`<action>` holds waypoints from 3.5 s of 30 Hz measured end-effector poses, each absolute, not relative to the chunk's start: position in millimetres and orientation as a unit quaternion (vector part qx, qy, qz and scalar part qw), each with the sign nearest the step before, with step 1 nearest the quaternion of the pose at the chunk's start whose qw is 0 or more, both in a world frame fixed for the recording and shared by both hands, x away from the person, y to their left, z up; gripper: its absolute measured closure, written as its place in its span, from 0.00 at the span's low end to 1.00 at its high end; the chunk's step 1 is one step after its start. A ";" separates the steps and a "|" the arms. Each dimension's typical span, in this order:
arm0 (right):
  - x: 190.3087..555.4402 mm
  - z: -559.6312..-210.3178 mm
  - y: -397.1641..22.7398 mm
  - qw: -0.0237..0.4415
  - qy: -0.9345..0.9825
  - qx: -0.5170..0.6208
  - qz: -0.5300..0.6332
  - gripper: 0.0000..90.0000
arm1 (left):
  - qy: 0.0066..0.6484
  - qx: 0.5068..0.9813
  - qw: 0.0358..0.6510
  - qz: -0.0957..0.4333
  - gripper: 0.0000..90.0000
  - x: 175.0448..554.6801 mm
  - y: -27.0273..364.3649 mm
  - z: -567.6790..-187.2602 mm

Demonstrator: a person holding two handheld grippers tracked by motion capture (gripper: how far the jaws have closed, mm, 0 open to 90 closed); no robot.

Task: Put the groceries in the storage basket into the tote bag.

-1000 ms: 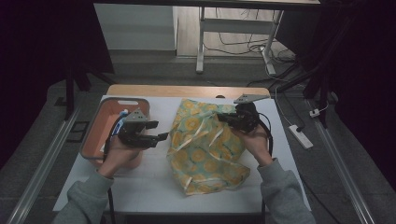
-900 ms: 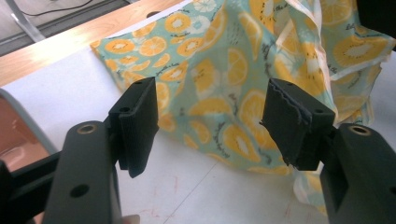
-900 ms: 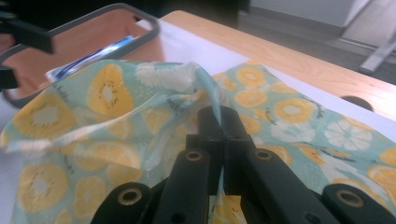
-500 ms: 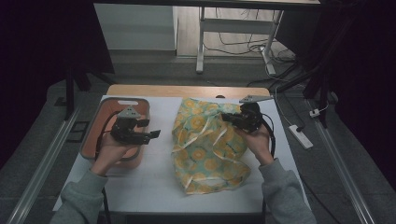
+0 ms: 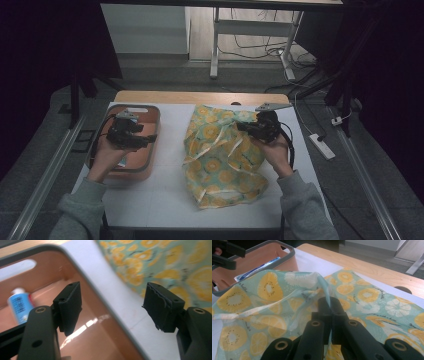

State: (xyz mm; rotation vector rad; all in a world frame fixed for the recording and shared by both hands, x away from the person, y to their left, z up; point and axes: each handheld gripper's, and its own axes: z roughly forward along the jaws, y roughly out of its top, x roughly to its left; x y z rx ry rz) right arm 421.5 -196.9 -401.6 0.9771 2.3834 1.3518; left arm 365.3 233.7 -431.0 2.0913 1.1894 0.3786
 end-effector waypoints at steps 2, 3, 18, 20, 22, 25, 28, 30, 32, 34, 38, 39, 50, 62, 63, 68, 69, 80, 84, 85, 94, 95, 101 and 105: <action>421.3 -402.0 -196.0 0.114 0.815 0.332 0.461 0.99 | 0.471 0.804 0.330 0.152 0.33 370.2 238.1 -433.6; 420.7 -402.2 -195.1 0.115 0.816 0.332 0.460 0.99 | 0.480 0.802 0.320 0.155 0.33 373.5 240.5 -434.6; 419.7 -407.2 -189.8 0.116 0.826 0.321 0.449 0.99 | 0.573 0.792 0.149 0.150 0.30 435.0 268.6 -476.5; 419.5 -407.8 -189.1 0.117 0.826 0.320 0.448 0.99 | 0.579 0.790 0.133 0.149 0.30 440.1 269.0 -483.0; 419.3 -408.0 -189.0 0.116 0.827 0.320 0.448 0.99 | 0.583 0.790 0.117 0.149 0.30 444.3 268.3 -488.9; 419.2 -407.9 -189.0 0.117 0.827 0.320 0.448 0.99 | 0.591 0.787 0.100 0.142 0.32 449.0 269.2 -496.1; 419.4 -408.1 -189.0 0.117 0.826 0.320 0.448 0.99 | 0.599 0.784 0.093 0.132 0.32 452.0 271.9 -502.5; 419.5 -408.7 -188.8 0.116 0.827 0.321 0.446 0.99 | 0.604 0.783 0.092 0.117 0.34 454.0 274.3 -507.5; 419.6 -408.9 -188.8 0.117 0.827 0.322 0.445 0.99 | 0.607 0.781 0.096 0.113 0.39 454.4 275.0 -507.9; 419.6 -408.9 -189.2 0.118 0.827 0.323 0.446 0.99 | 0.612 0.776 0.093 0.120 0.47 454.4 274.8 -507.5; 420.0 -409.8 -189.6 0.118 0.827 0.324 0.445 0.99 | 0.621 0.770 0.095 0.112 0.60 454.4 279.7 -506.9; 420.0 -410.0 -189.3 0.119 0.827 0.323 0.444 0.99 | 0.620 0.771 0.092 0.115 0.63 453.8 279.6 -506.4; 419.8 -409.9 -189.2 0.121 0.826 0.323 0.445 0.99 | 0.619 0.765 0.146 0.097 0.82 448.6 290.5 -500.0; 420.2 -409.5 -190.5 0.124 0.825 0.325 0.446 0.99 | 0.579 0.772 0.239 0.104 0.83 424.2 293.6 -462.4; 420.2 -409.4 -190.4 0.124 0.825 0.325 0.446 0.99 | 0.575 0.773 0.246 0.102 0.83 421.6 292.9 -457.8; 420.8 -410.0 -190.6 0.125 0.824 0.326 0.446 0.99 | 0.552 0.778 0.281 0.101 0.83 410.3 290.3 -437.9; 421.0 -410.1 -190.7 0.125 0.824 0.326 0.446 0.99 | 0.548 0.780 0.286 0.102 0.83 408.2 289.7 -433.9; 423.4 -411.4 -191.8 0.125 0.823 0.329 0.445 0.99 | 0.507 0.791 0.326 0.103 0.84 389.8 275.2 -403.6; 424.1 -411.4 -192.3 0.126 0.821 0.333 0.447 0.99 | 0.476 0.806 0.339 0.091 0.83 376.1 260.9 -392.6; 424.3 -411.4 -192.3 0.126 0.820 0.334 0.447 0.99 | 0.465 0.811 0.342 0.090 0.84 370.6 255.8 -389.3; 433.6 -411.9 -181.7 0.116 0.817 0.337 0.454 0.99 | 0.385 0.836 0.387 0.054 0.83 325.7 215.0 -374.5; 435.6 -412.3 -180.6 0.117 0.815 0.337 0.456 0.99 | 0.380 0.838 0.388 0.049 0.83 323.4 211.5 -375.9; 445.5 -414.5 -176.9 0.114 0.807 0.345 0.464 0.99 | 0.358 0.849 0.388 0.030 0.83 312.7 191.9 -386.4; 448.2 -414.3 -175.1 0.114 0.807 0.345 0.466 0.99 | 0.336 0.857 0.390 0.015 0.83 305.8 174.8 -390.6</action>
